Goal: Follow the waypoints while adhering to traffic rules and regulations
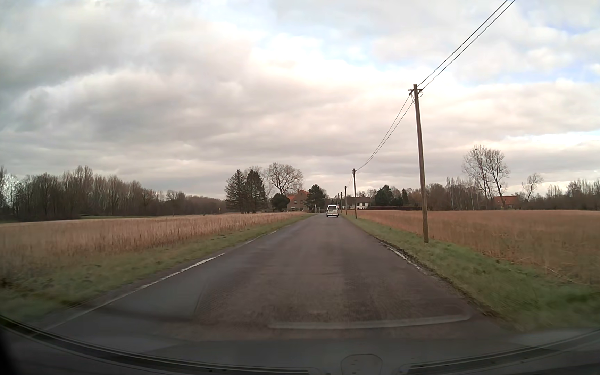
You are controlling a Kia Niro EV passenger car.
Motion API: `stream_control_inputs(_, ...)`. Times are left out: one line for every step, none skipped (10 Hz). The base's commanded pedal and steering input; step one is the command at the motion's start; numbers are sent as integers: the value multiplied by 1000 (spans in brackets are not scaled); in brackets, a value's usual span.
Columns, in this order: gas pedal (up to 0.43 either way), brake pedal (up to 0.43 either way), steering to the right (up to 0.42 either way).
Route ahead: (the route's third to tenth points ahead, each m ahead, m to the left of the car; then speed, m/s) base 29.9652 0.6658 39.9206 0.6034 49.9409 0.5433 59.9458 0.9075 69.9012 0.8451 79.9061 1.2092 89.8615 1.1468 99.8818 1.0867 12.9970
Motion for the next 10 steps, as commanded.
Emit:
stream_control_inputs(150,0,1)
stream_control_inputs(150,0,1)
stream_control_inputs(150,0,2)
stream_control_inputs(150,0,2)
stream_control_inputs(150,0,2)
stream_control_inputs(157,0,2)
stream_control_inputs(157,0,2)
stream_control_inputs(157,0,2)
stream_control_inputs(157,0,2)
stream_control_inputs(157,0,2)
